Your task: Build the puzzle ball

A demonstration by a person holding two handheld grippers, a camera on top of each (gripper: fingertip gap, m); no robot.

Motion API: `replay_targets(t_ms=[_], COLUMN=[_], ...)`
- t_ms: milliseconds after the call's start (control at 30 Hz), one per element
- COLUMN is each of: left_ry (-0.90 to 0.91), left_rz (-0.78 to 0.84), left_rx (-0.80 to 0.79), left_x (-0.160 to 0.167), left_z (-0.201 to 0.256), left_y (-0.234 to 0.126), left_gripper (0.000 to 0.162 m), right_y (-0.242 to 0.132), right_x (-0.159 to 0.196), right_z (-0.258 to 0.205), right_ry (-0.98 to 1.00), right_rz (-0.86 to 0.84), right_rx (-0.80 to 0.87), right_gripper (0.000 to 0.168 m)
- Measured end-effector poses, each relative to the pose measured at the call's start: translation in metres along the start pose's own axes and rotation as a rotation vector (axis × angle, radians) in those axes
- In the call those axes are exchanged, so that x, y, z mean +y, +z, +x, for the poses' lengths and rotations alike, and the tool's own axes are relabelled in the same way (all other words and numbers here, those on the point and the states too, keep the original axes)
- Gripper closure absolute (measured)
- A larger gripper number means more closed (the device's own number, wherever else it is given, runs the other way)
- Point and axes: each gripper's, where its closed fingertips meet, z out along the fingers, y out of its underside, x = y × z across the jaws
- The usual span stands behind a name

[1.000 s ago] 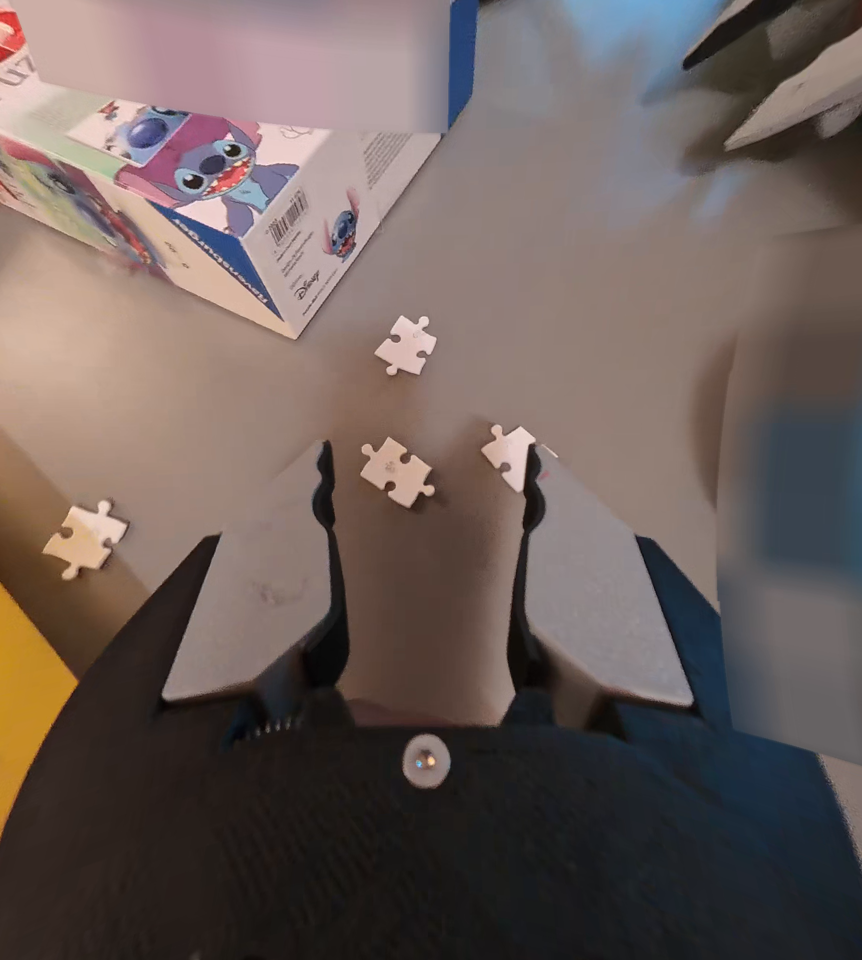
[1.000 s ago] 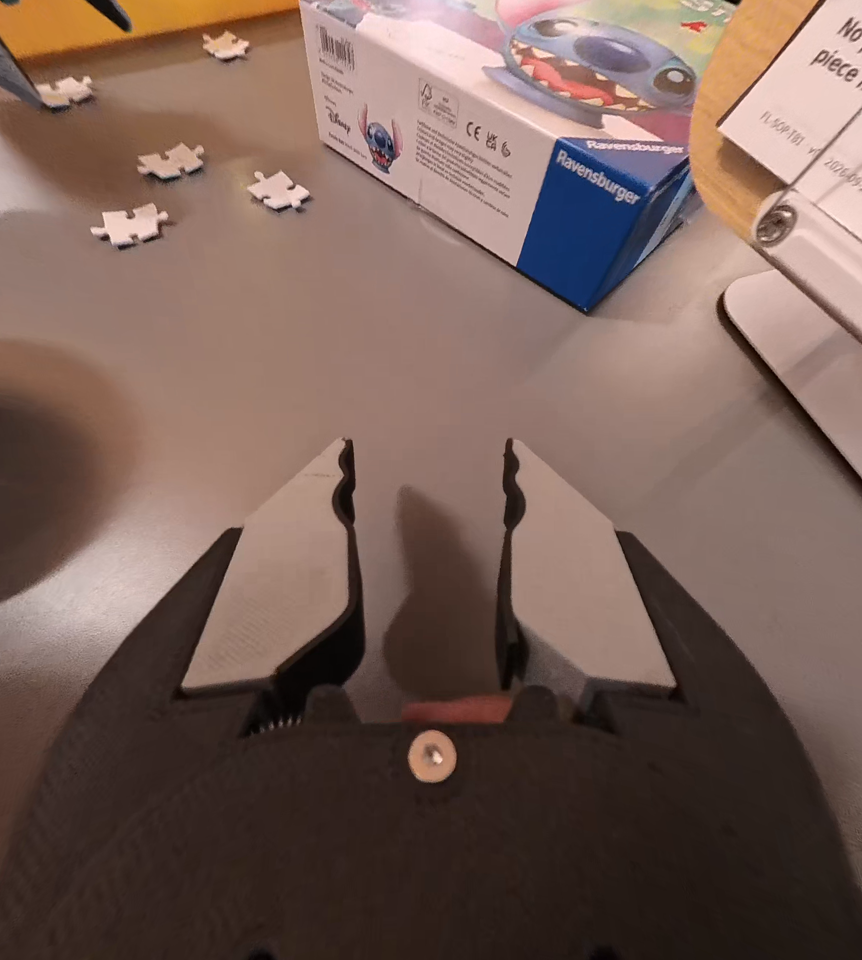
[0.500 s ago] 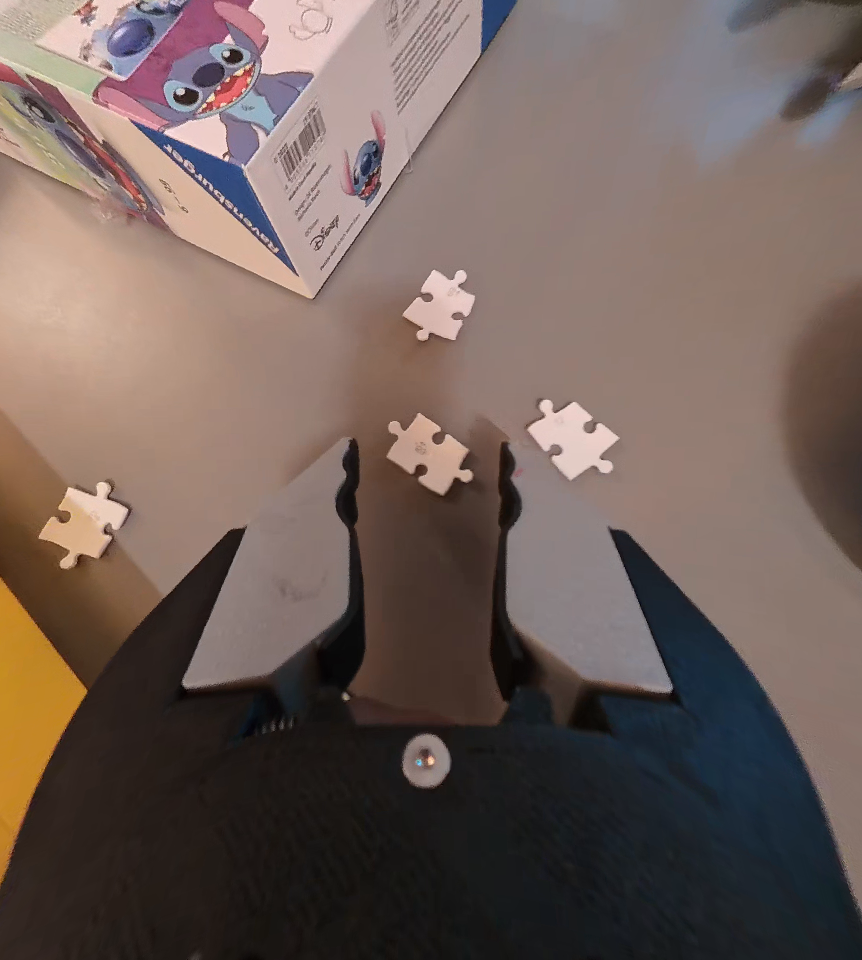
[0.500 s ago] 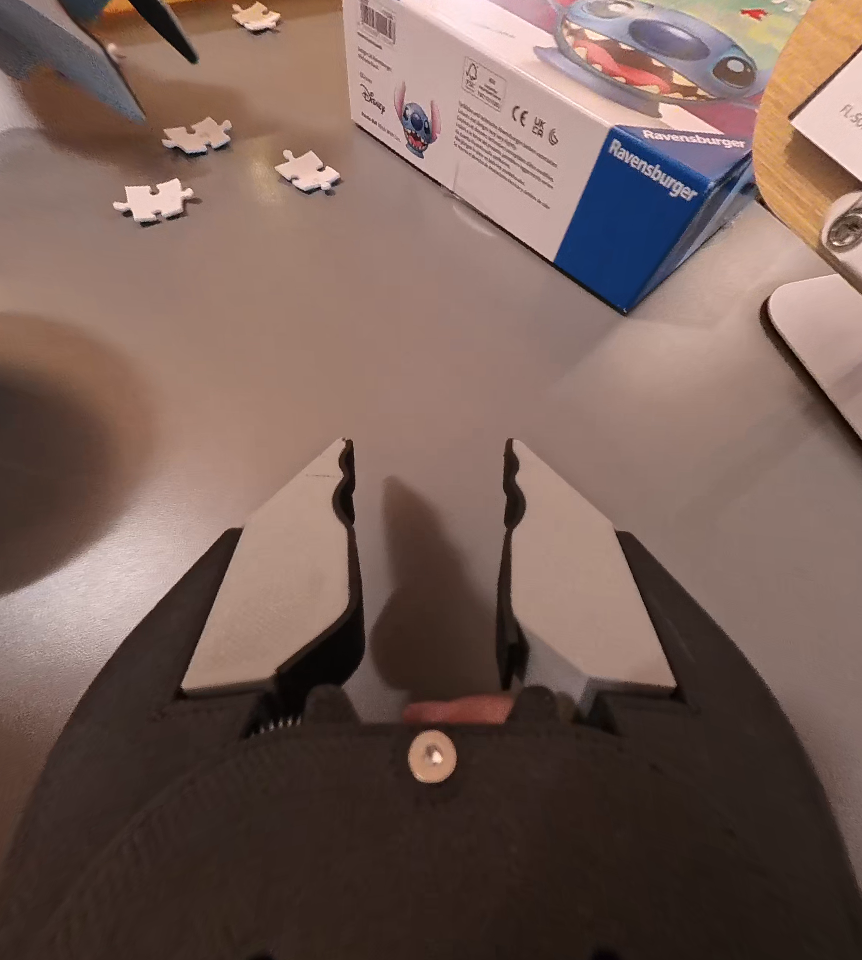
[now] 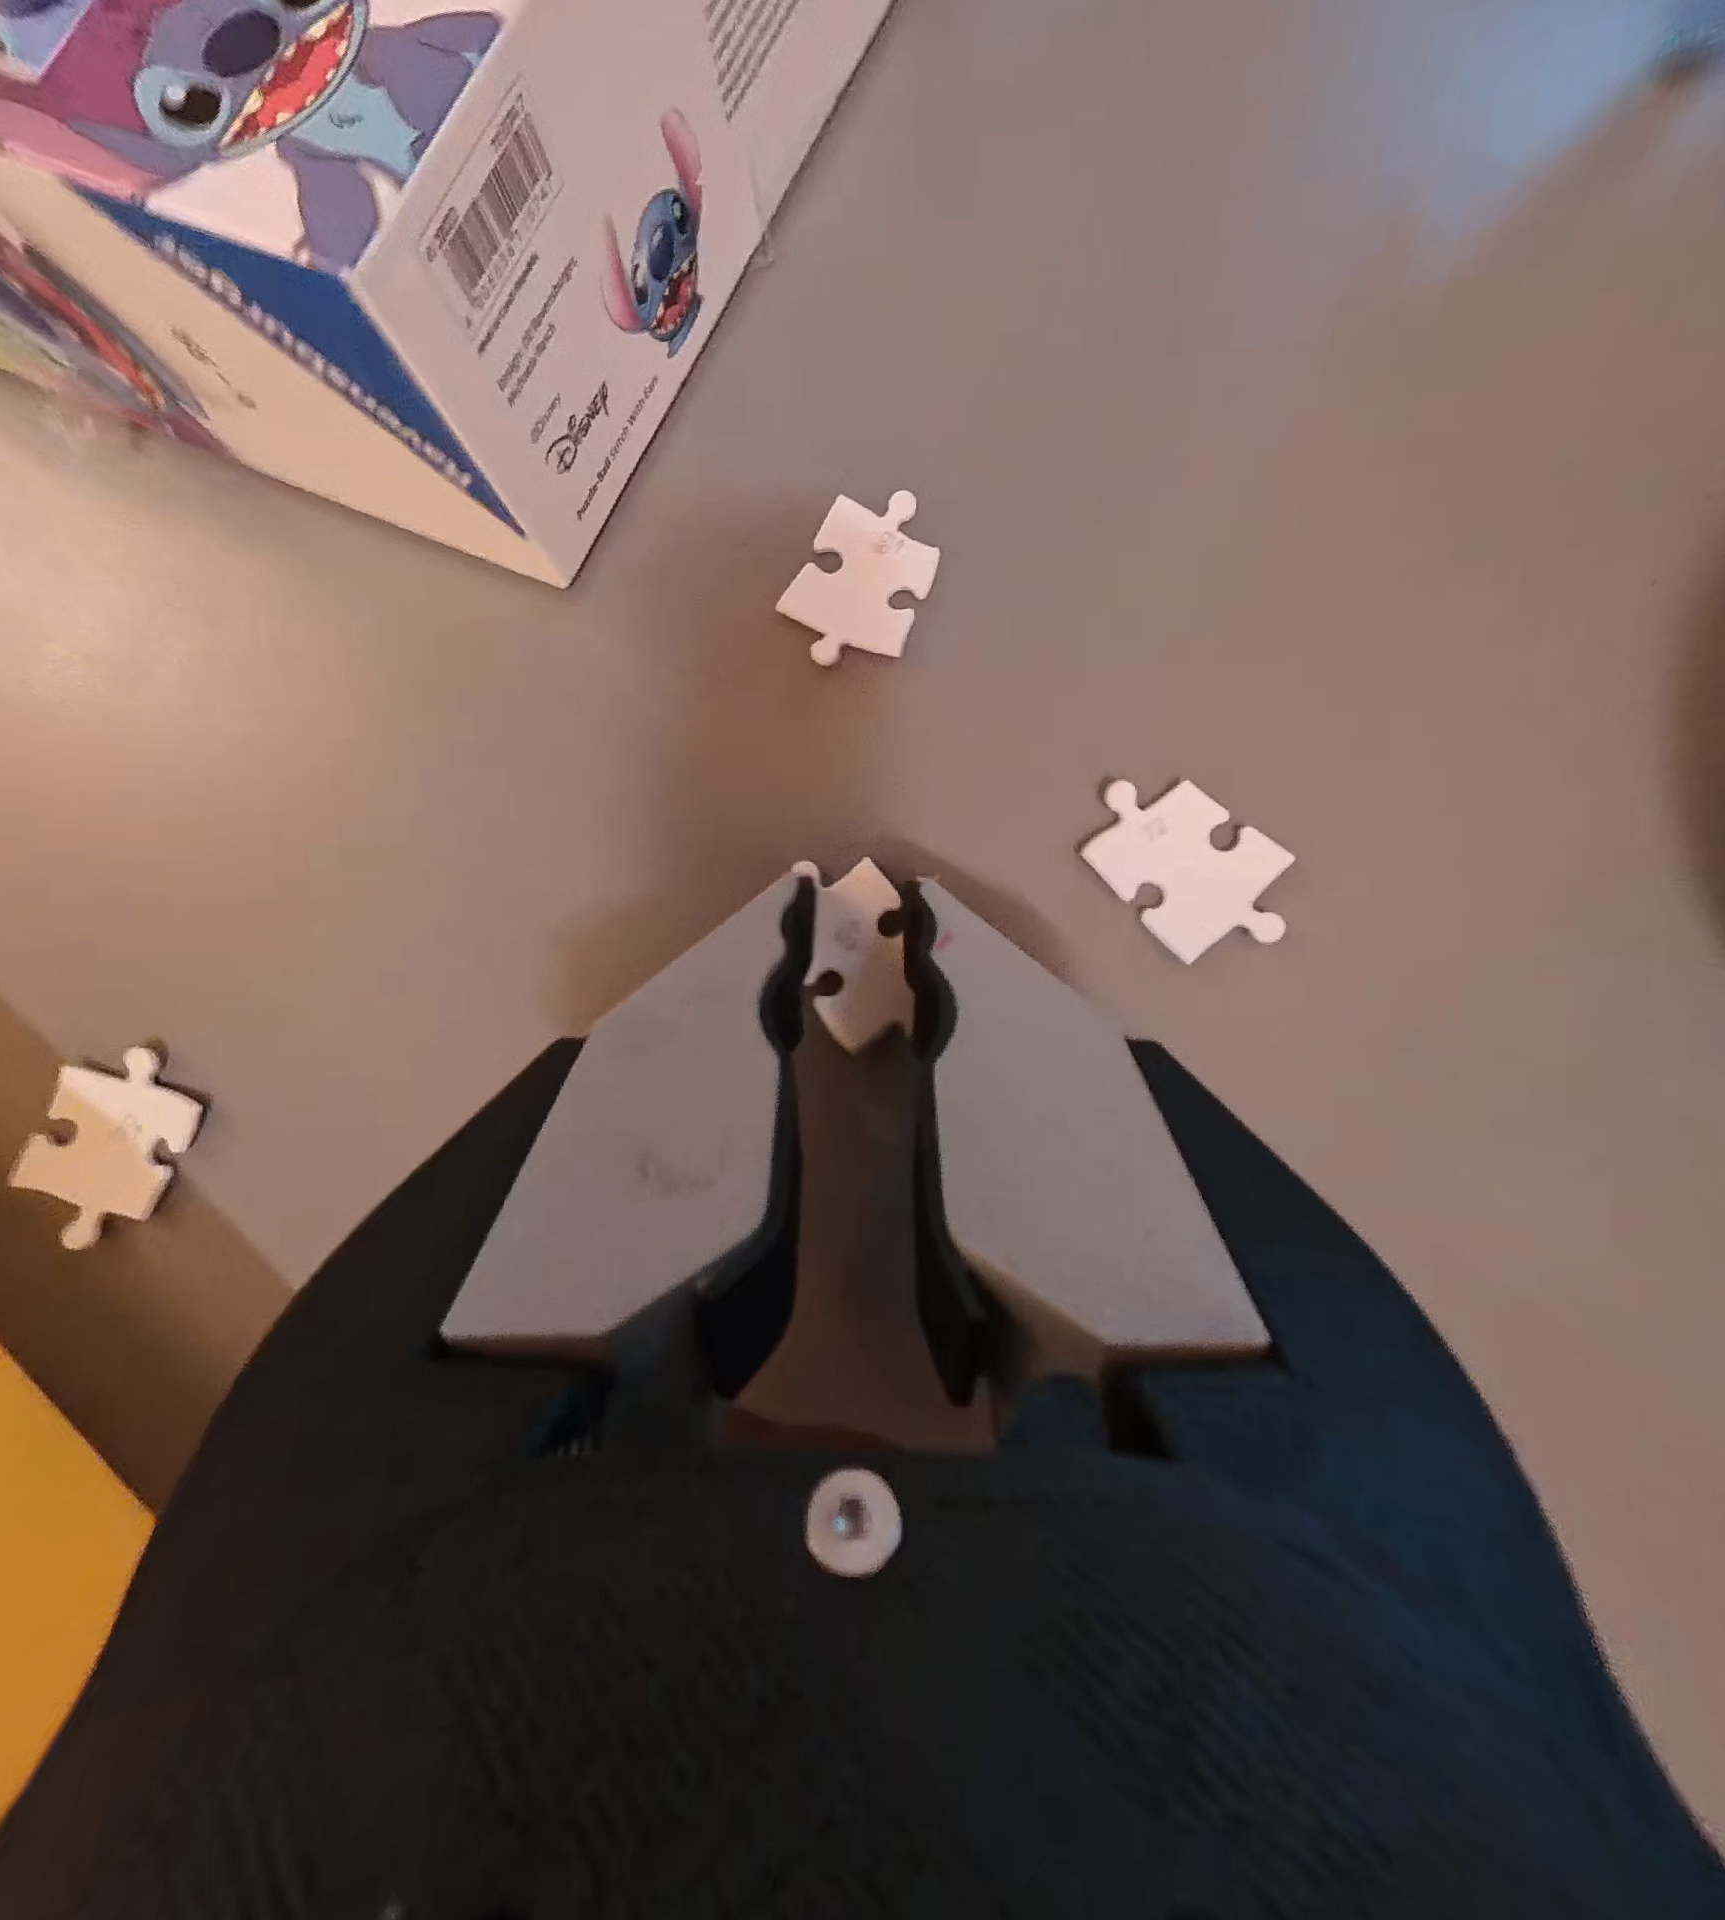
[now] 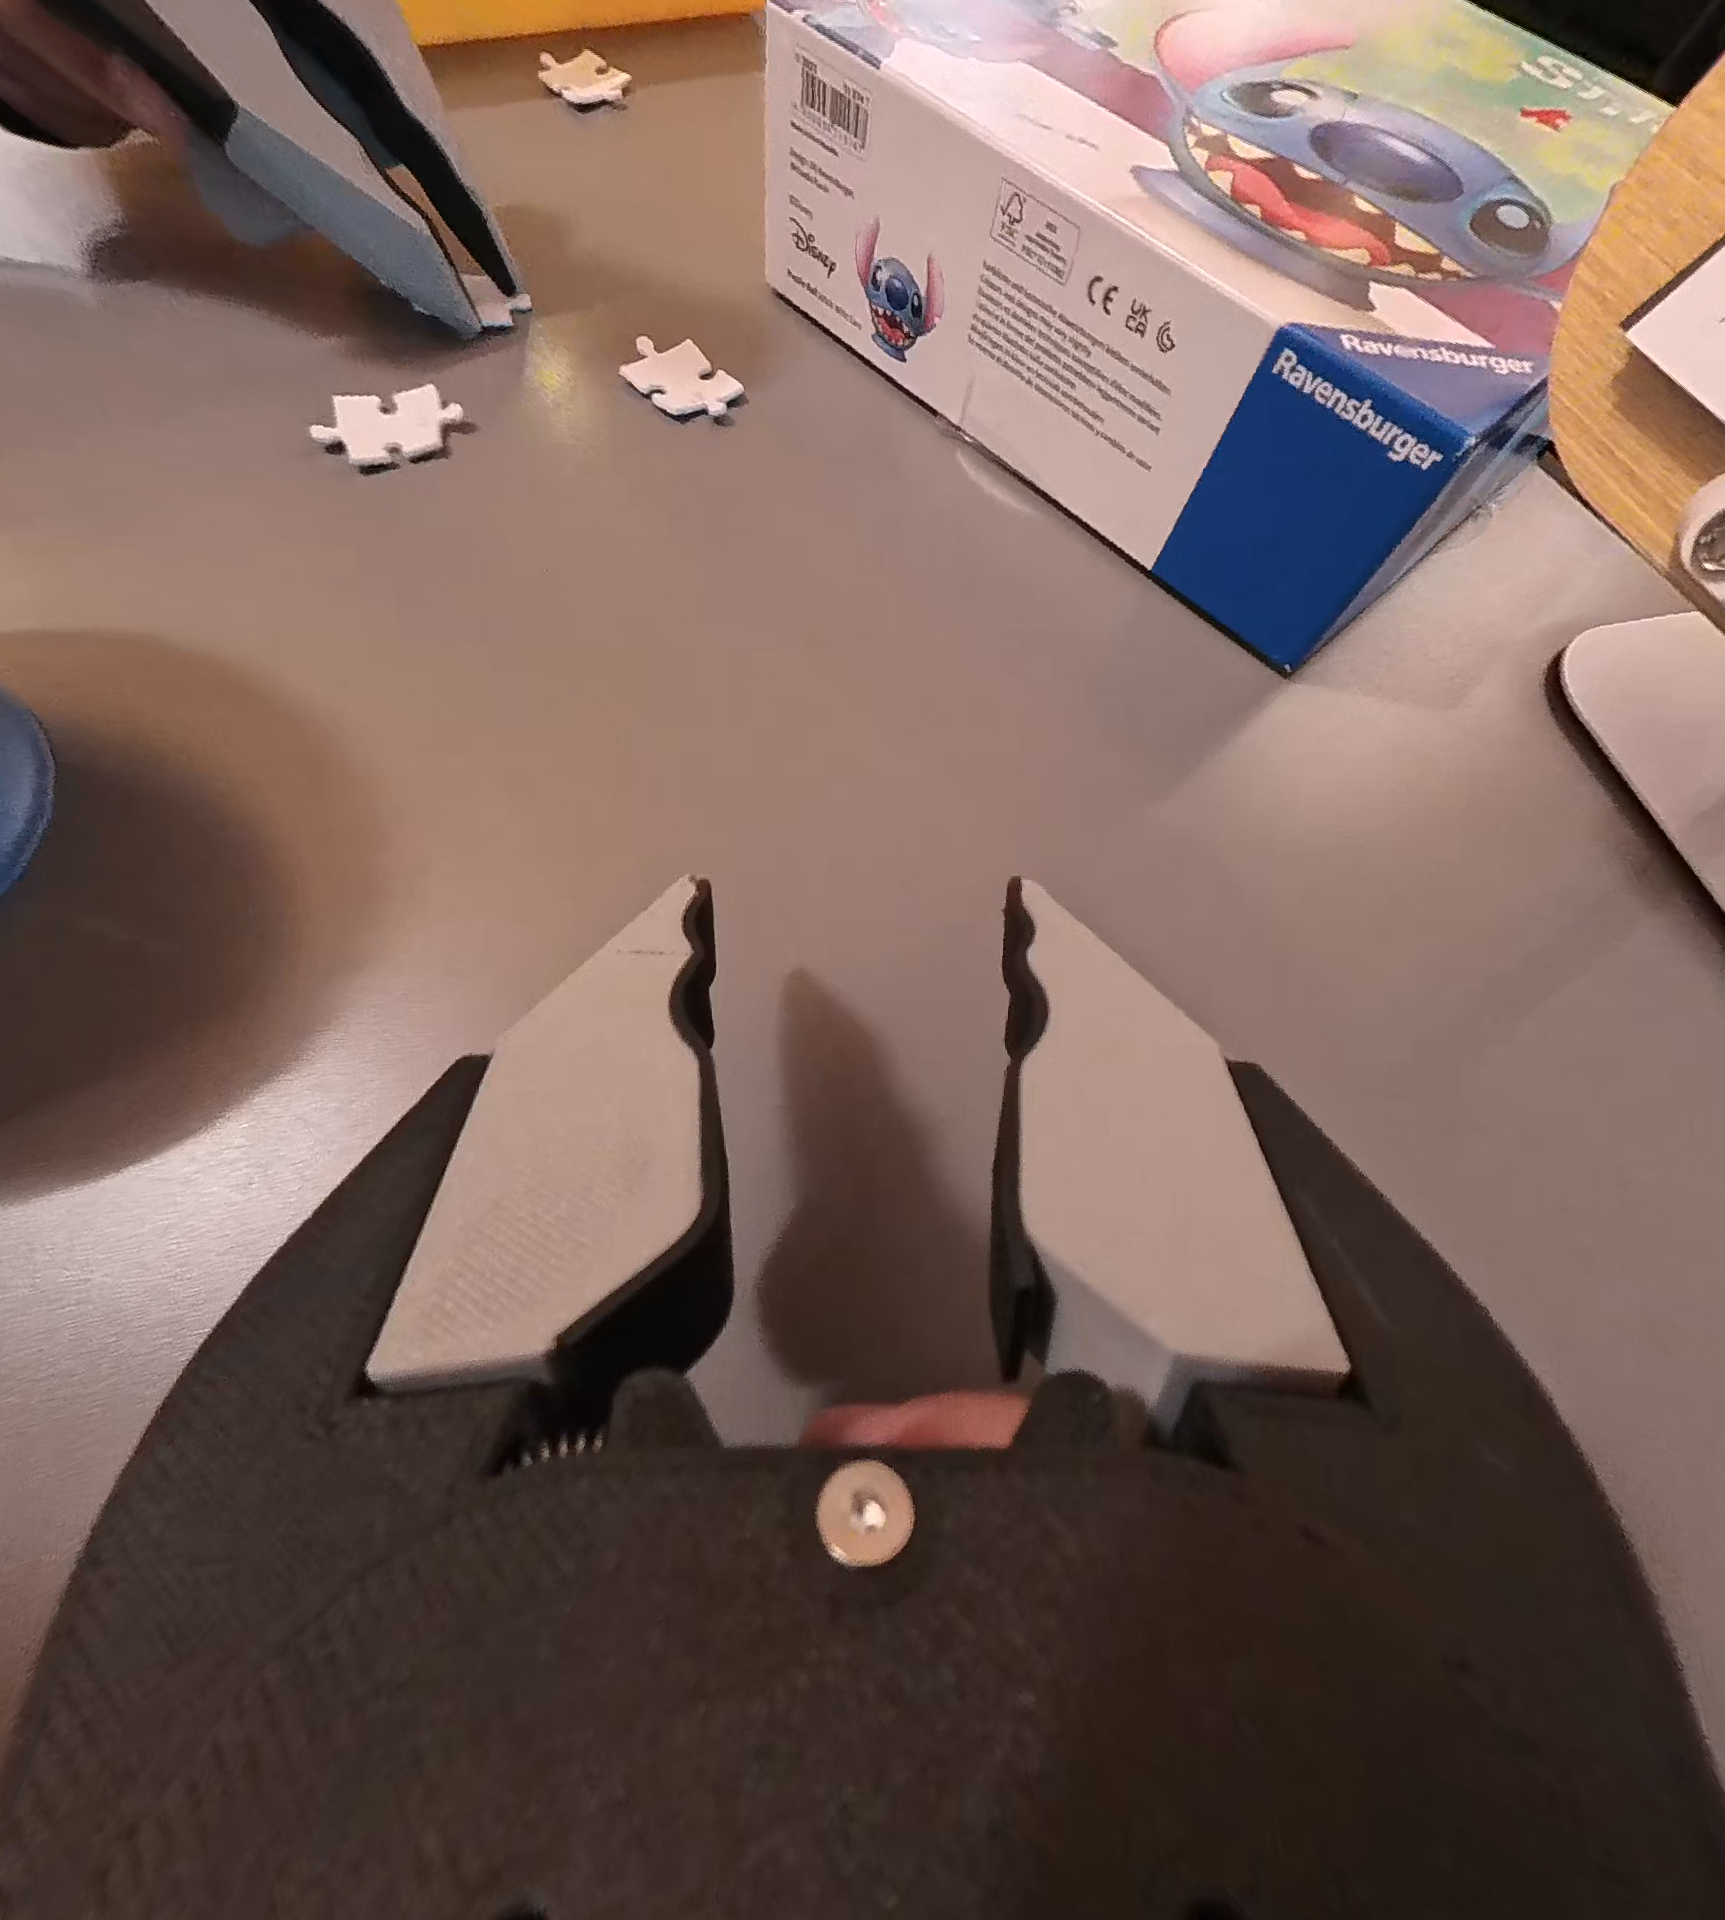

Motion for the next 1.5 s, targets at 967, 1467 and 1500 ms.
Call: replay_targets(t_ms=[967,1467,1500], left_ry=[0.052,0.207,0.203], left_rz=[-0.113,-0.1,-0.094], left_rx=[-0.004,-0.081,-0.079], left_x=[0.006,0.005,0.005], left_z=[-0.013,-0.016,-0.016], left_y=[-0.005,-0.003,-0.003], left_gripper=[0.129,0.162,0.162], right_y=[-0.001,-0.001,-0.001], right_x=[-0.003,-0.006,-0.005], right_z=[-0.001,-0.006,-0.006], right_ry=[-0.003,-0.014,-0.013], right_rz=[0.012,0.02,0.017], right_rx=[0.002,-0.017,-0.018], right_gripper=[0.119,0.119,0.119])
